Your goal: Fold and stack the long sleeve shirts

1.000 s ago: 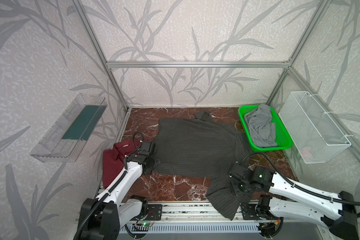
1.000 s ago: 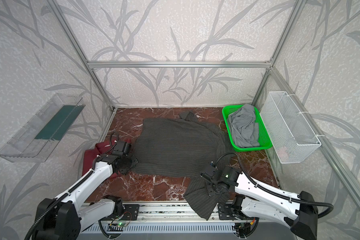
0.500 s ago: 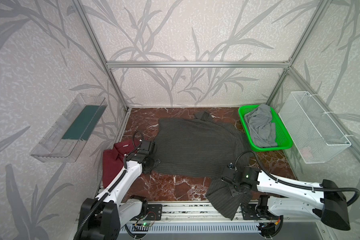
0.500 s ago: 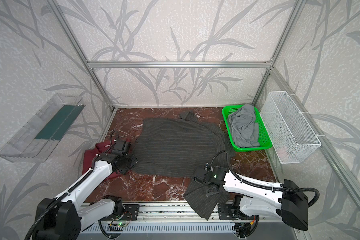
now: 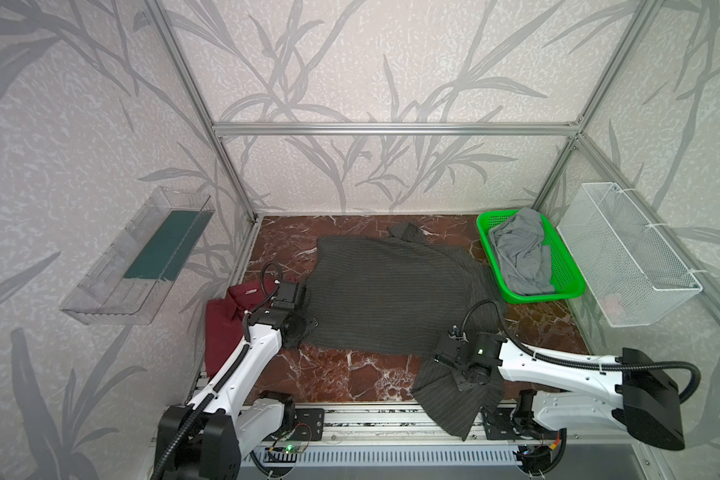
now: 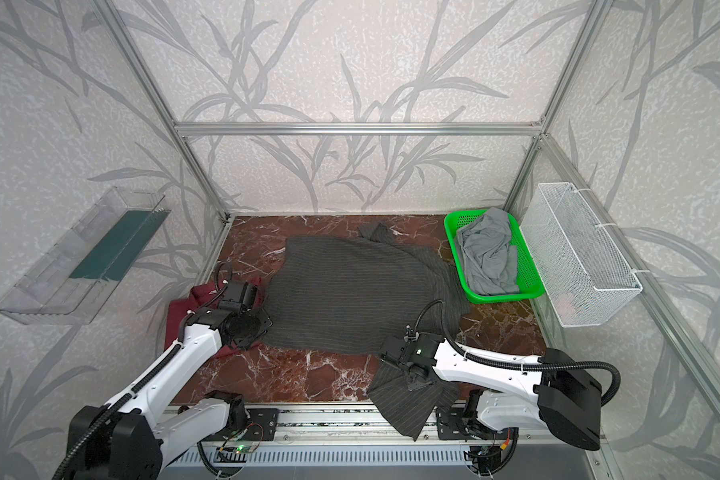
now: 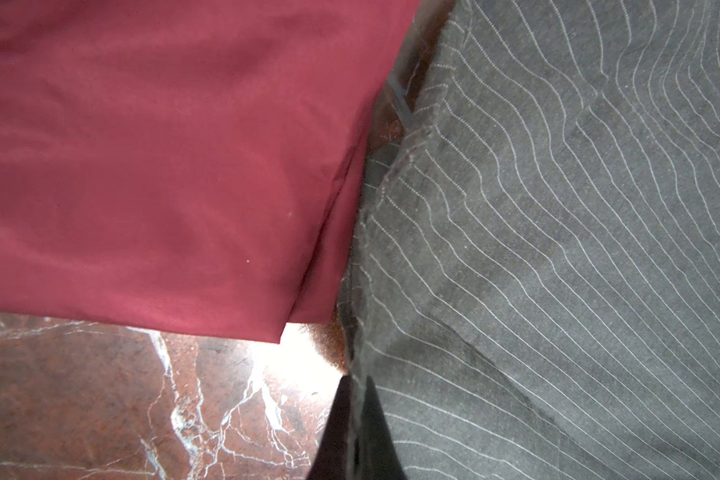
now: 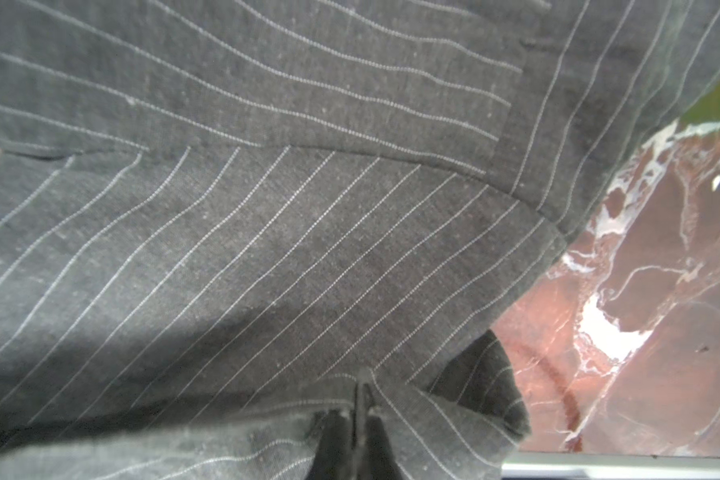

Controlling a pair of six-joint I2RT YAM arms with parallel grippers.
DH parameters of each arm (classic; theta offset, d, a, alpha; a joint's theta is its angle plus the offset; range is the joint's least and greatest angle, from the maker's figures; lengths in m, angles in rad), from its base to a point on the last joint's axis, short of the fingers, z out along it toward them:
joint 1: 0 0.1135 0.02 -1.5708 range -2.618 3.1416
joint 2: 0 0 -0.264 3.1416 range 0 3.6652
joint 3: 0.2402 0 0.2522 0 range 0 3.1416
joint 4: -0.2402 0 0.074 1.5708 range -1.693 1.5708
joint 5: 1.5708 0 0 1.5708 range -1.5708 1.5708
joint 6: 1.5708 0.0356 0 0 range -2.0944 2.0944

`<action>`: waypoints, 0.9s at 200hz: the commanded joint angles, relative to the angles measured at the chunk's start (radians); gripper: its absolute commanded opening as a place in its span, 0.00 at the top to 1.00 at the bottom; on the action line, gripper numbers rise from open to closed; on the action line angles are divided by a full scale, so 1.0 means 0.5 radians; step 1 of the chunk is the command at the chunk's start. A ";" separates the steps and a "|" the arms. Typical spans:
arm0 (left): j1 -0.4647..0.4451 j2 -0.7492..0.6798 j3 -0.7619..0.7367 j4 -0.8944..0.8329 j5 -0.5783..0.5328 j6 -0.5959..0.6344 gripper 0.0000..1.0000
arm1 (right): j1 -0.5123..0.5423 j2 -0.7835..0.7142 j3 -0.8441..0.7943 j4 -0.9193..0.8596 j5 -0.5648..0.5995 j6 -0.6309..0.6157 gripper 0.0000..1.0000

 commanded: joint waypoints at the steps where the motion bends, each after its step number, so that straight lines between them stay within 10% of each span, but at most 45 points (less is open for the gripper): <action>1: 0.040 -0.043 0.058 -0.087 -0.041 0.036 1.00 | -0.021 -0.053 -0.011 -0.046 0.054 -0.026 1.00; 180: 0.157 0.176 0.332 -0.253 0.104 0.054 1.00 | -0.620 -0.401 0.845 -0.134 0.219 -0.603 1.00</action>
